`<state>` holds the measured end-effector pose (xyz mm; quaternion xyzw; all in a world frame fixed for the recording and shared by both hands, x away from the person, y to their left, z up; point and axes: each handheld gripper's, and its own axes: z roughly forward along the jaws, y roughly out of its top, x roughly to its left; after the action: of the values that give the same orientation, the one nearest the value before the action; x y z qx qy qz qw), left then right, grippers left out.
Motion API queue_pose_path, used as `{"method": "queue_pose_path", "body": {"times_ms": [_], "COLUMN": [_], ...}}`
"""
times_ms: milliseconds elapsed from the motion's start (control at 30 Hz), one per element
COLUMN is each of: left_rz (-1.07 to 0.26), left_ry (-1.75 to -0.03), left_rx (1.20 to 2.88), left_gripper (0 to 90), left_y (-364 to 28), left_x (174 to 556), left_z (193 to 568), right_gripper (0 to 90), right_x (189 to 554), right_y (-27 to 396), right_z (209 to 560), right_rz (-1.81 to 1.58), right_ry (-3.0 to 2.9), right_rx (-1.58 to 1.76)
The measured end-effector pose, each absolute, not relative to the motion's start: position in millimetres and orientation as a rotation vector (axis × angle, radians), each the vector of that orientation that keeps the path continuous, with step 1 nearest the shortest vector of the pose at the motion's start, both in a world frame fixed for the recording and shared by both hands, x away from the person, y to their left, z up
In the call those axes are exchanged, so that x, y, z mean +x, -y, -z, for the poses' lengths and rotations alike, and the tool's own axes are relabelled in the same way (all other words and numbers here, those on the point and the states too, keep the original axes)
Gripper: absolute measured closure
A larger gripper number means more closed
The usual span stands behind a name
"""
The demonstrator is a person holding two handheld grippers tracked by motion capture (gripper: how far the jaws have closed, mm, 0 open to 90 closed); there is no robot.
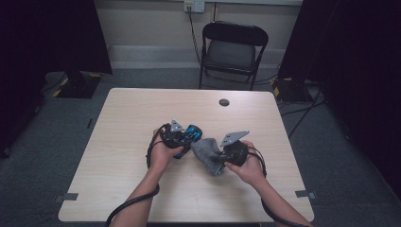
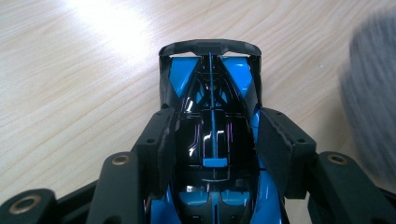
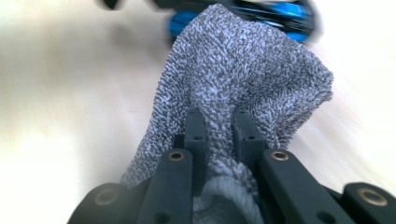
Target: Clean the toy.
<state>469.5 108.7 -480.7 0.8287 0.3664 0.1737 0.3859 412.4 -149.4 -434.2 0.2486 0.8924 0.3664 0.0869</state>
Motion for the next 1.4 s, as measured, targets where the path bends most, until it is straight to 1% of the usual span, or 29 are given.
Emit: {"method": "queue_pose_path", "body": {"times_ms": [167,300,400,633,900,1400], "left_rz": [-0.445,-0.448,-0.453,-0.452,-0.455,-0.46], "left_ry": [-0.932,-0.932,-0.929,-0.929,-0.929,-0.932], "left_rx": [2.113,2.115,2.112,2.109,2.107,2.11], "left_gripper": [47.6,47.6,47.6,47.6,47.6,47.6], "left_y": [-108.5,-107.9,-107.7,-108.0,-108.0,-107.5], "left_x": [469.3,469.0,468.7,468.8,468.1,467.6], "left_z": [480.5,480.4,480.8,481.1,481.3,481.2], "right_gripper": [79.2,79.2,79.2,79.1,79.1,79.1], "right_x": [433.9,446.9,454.3,466.8,460.8,443.2], "right_y": [169.0,173.7,170.9,146.6,122.0,107.1], "right_z": [436.0,439.5,442.9,460.3,470.6,473.2], "right_rz": [-1.008,-0.951,-0.927,-0.83,-0.827,-0.896], "right_ry": [-2.556,-2.495,-2.465,-2.46,-2.542,-2.608], "right_rx": [0.915,1.012,1.054,1.121,1.061,1.005]}}
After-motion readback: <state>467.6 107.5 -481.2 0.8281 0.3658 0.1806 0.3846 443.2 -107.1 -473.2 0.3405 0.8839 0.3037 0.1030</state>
